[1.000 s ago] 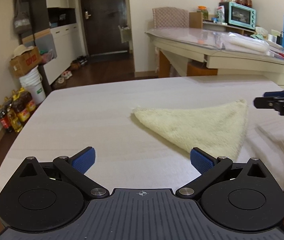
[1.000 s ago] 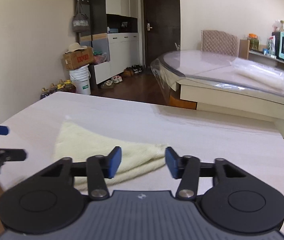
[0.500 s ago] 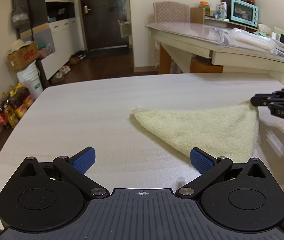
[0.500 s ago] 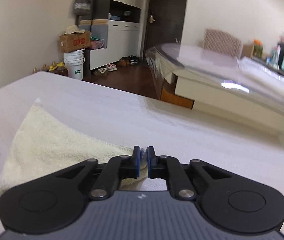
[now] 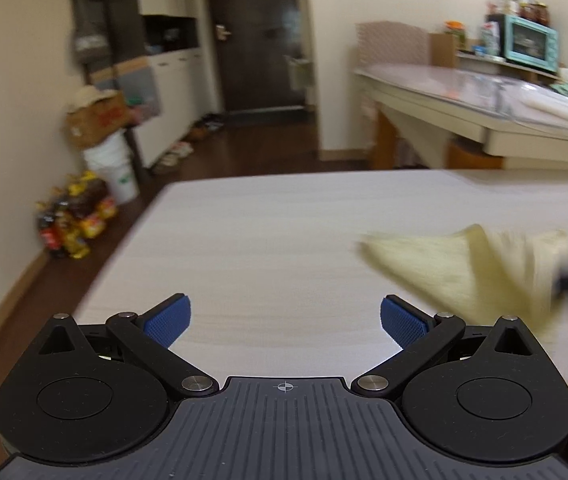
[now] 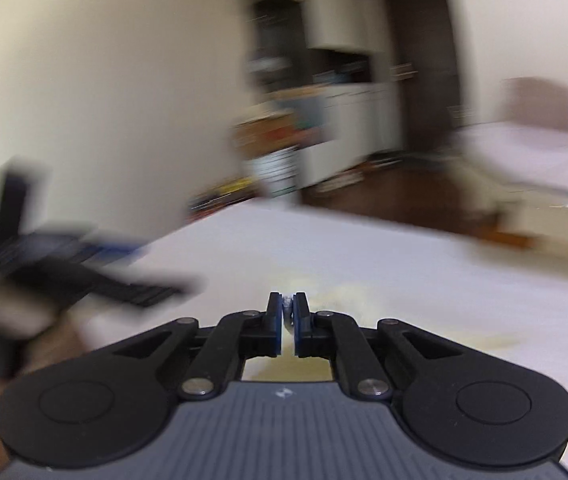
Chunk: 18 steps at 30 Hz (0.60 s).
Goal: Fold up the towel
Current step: 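Lift the held corner with the right tool, unfolding the towel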
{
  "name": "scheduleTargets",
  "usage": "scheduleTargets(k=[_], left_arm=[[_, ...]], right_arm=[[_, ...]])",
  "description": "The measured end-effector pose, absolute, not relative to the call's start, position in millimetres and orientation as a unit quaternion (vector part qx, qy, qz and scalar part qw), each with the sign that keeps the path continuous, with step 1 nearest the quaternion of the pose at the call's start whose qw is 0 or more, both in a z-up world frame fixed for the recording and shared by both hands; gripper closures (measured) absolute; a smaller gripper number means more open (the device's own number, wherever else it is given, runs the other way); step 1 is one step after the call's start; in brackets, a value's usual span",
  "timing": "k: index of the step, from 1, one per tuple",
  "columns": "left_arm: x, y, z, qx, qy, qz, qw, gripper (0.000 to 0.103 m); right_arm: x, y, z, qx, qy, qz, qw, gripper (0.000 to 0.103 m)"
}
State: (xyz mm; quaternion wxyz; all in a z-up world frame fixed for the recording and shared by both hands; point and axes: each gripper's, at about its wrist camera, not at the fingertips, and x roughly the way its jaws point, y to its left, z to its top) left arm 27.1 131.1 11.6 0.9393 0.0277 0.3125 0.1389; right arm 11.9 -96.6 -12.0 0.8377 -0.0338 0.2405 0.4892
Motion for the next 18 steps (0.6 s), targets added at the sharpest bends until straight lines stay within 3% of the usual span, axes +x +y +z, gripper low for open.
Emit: scheduleTargets(k=[4,8,13,18], left_arm=[[18,149,16,0.029,0.313,0.161,0.936,0.000],[18,159,14,0.033,0.317,0.161,0.934,0.000],[32,159,12,0.033,0.314,0.143,0.938,0.000],[41,151,10,0.037,0.309,0.125,0.942,0.000]], right_arm=[[-18,-46,-32,-0.070,0.263,0.556,0.785,0.097],[-14,-50,-26,-0.063,0.260,0.561,0.783,0.085],[33,-87,-2,-0.038,0.236,0.501,0.832,0.078],[94,-85,2,-0.078,0.243,0.441,0.860,0.078]])
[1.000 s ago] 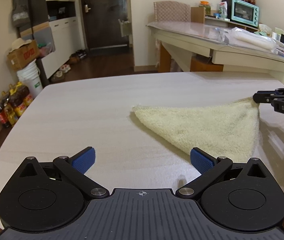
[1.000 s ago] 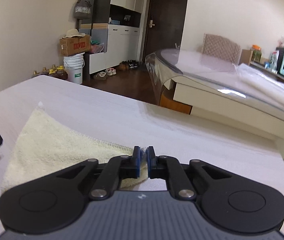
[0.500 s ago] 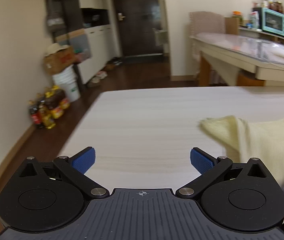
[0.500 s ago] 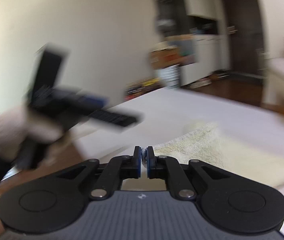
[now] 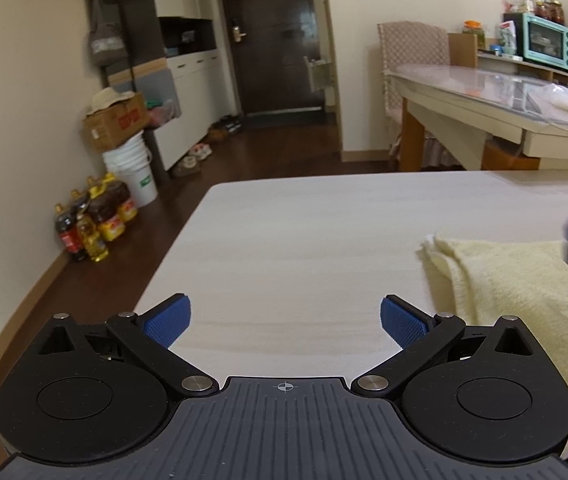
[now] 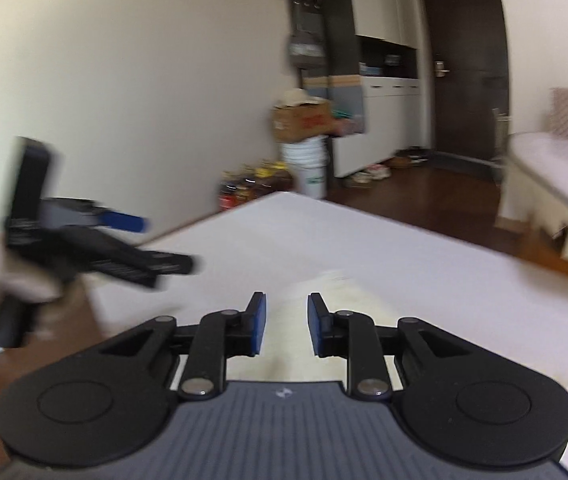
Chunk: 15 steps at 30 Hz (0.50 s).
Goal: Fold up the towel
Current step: 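Lift the held corner with the right tool, unfolding the towel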
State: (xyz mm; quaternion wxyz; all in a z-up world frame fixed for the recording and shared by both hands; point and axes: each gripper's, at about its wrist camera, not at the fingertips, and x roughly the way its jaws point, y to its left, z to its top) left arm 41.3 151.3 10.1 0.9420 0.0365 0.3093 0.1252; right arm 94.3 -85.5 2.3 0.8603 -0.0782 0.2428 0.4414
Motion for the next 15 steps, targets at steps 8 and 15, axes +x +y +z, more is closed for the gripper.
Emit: scheduleTargets(k=[8,15], left_arm=[[51,147,0,0.033,0.313,0.105,0.943,0.000],[69,155,-11,0.027,0.339,0.082,0.937,0.000]], right_arm=[[157,-32,-19,-0.127,0.278,0.454,0.837,0.074],[168,3,-42,-0.158,0.294,0.462,0.821,0.065]])
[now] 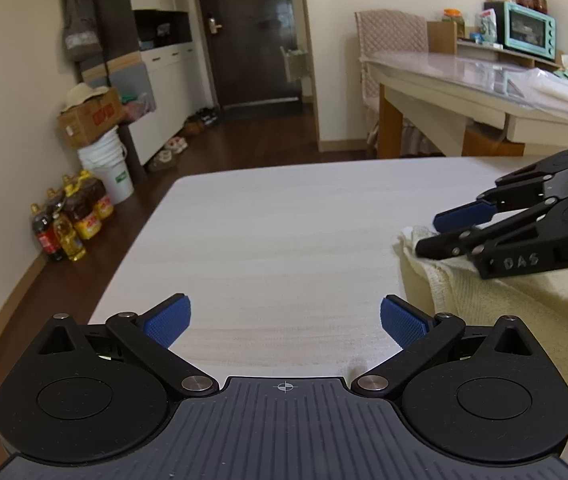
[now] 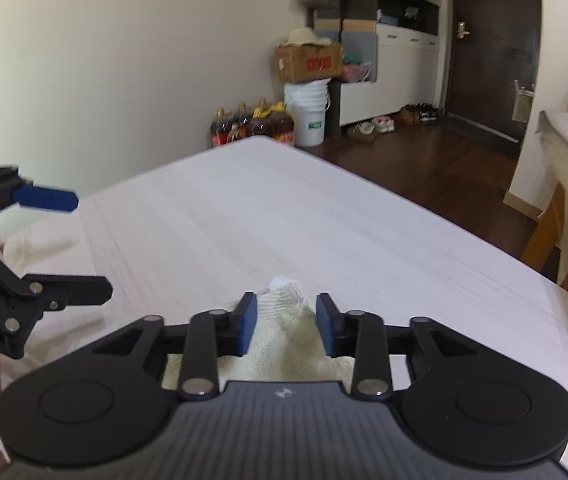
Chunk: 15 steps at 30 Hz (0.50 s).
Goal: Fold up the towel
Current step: 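Lift the held corner with the right tool, unfolding the towel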
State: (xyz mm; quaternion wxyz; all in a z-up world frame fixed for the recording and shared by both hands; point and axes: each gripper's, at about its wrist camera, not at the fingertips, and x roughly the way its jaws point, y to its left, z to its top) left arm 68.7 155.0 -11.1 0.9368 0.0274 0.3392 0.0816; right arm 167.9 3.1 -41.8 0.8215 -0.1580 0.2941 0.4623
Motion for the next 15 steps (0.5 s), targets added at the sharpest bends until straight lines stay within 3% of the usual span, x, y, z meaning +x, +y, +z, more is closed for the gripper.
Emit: scheduleTargets(k=[6,9,15], left_arm=[[85,156,-7,0.035,0.337,0.065,0.939,0.000],[88,154,-6,0.041,0.334,0.068,0.939,0.000],[88,153,-10,0.043,0.339,0.073,0.937,0.000]], right_arm=[[158,5,-49,-0.162,0.281,0.460,0.827,0.069],[152,4,-48,-0.170,0.270,0.458,0.829,0.093],[142,-15,-29,-0.149,0.242,0.462,0.840,0.095]])
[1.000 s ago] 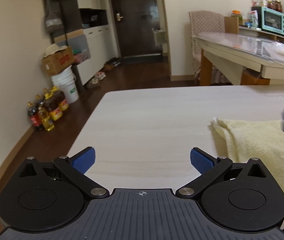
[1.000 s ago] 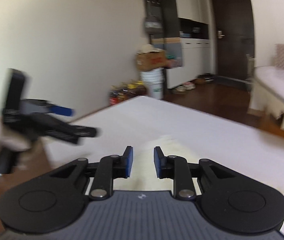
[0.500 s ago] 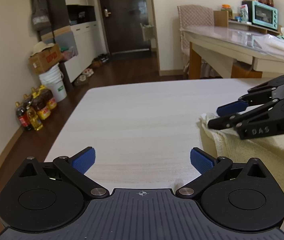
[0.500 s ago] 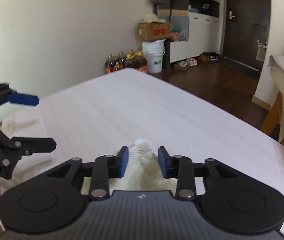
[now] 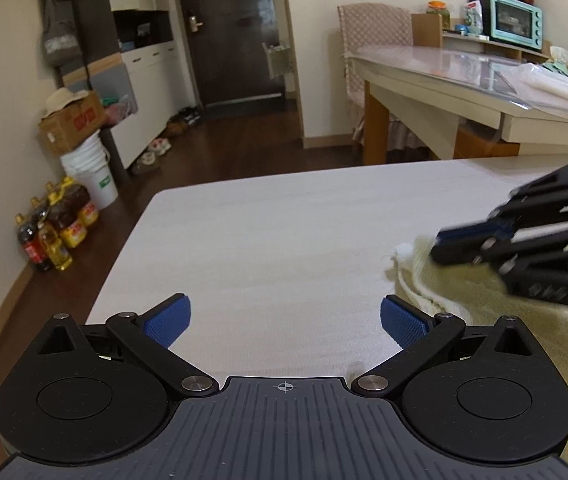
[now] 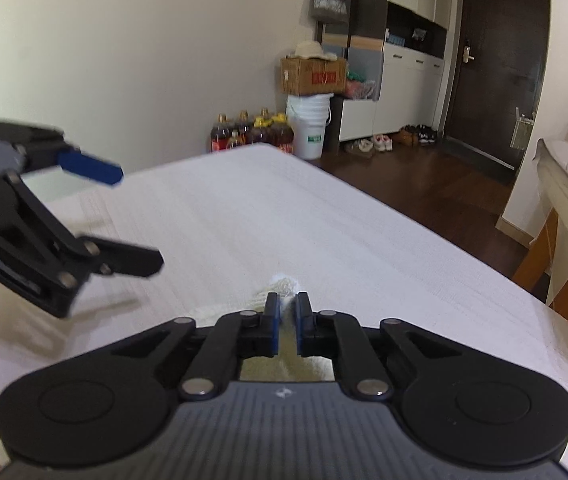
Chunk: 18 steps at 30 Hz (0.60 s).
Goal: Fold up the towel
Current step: 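Lift the held corner with the right tool, unfolding the towel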
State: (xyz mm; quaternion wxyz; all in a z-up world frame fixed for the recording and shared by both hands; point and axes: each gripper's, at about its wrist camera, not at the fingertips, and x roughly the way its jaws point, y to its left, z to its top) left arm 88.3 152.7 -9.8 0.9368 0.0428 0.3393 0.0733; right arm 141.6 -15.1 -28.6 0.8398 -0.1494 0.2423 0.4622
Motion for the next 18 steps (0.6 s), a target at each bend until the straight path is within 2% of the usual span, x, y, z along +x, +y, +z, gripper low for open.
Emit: scheduleTargets(k=[9,18], left_arm=[[113,133,-8,0.080,0.336,0.016,0.938,0.000],[135,95,-28,0.143,0.354,-0.048,0.923,0.000]], right_arm=[[98,-121,13,-0.079,0.206,0.444,0.868,0.095],[41,-189,-17,-0.101,0.239,0.409,0.875,0.095]])
